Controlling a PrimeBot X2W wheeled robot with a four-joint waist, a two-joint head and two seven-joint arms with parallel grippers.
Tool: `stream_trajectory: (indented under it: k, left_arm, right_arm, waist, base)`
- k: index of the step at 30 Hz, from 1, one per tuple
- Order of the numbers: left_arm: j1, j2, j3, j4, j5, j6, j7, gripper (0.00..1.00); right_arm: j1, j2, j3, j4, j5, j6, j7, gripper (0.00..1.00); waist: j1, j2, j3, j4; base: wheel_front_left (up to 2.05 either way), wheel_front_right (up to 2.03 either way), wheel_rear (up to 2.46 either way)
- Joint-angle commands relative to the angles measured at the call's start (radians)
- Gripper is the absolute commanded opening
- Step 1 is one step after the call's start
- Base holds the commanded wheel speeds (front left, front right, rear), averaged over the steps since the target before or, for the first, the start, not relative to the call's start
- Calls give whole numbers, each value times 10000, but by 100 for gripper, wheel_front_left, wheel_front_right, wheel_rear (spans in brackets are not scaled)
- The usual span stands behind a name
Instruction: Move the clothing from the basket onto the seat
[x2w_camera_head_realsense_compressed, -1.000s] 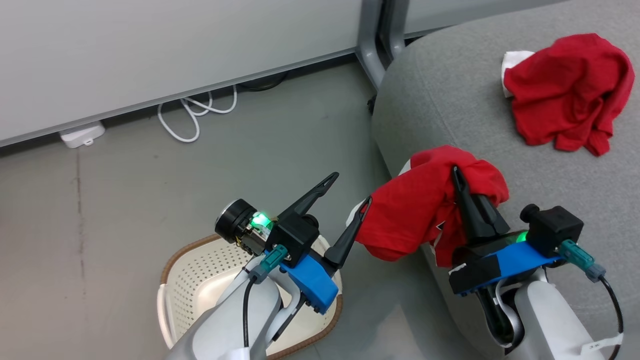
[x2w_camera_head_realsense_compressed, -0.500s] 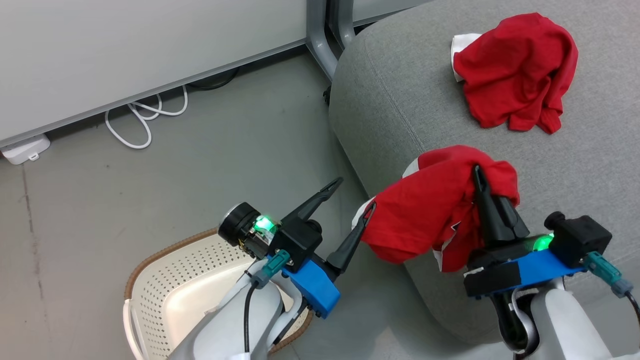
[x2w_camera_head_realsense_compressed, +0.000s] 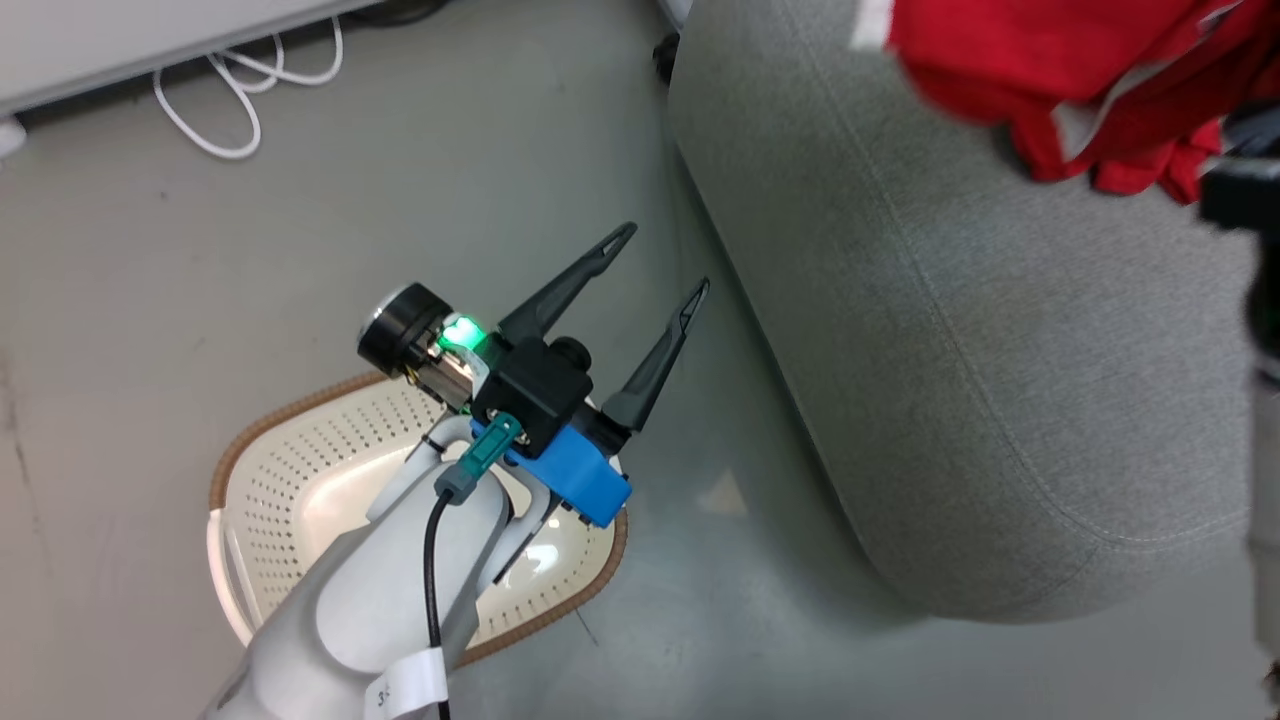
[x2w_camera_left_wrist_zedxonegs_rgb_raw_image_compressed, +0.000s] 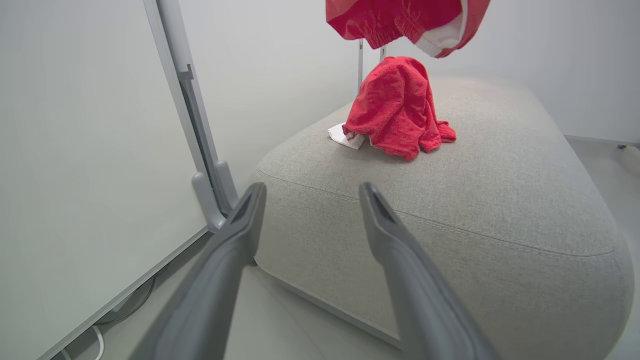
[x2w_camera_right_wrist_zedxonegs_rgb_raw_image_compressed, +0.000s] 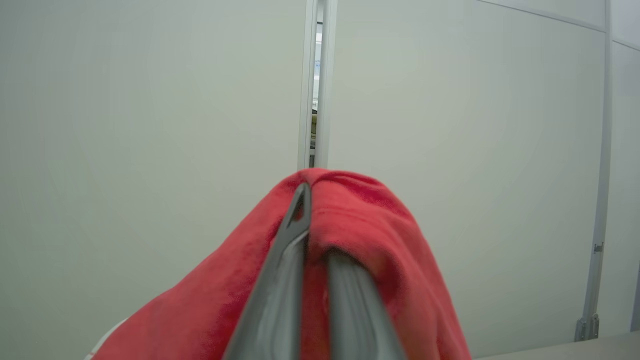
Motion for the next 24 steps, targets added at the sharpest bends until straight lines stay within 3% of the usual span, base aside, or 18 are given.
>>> stream_trajectory:
  k: [1,7,12,15,24]
  left_arm:
    - [-275,77,47,-74,68,49,-14,100]
    - [-981,344,66,-519,326,55,147,100]
    - [-1353,433,-6,-831,466,56,224,100]
    - [-1526,442,-78,-916,519,44,247,100]
    - [-1835,348,-254,-971,493,20,184,100]
  right_arm:
    - [-400,-208,-254,-47,-85,1,-36,0]
    - [-2331,-1673,-1935,248,-157,-1,-28,0]
    - [-2681,-2656,-2904,1348,-202,1,-23,0]
    - [-2447,-2712,-3422,2289,-192,1,-25,0]
    - [-1830,-2139,-3260,4598,-767,1,-25,0]
  waist:
    - [-1,-1,989,177]
    - [-1,-1,2479,318]
    - [-1,-1,3307,406]
    - [-1,-1,3591,461]
    - [-1,-1,3890,696]
  base:
    - [0,0,0]
    - [0,0,0]
    - [0,0,0]
    - [0,0,0]
    - [0,0,0]
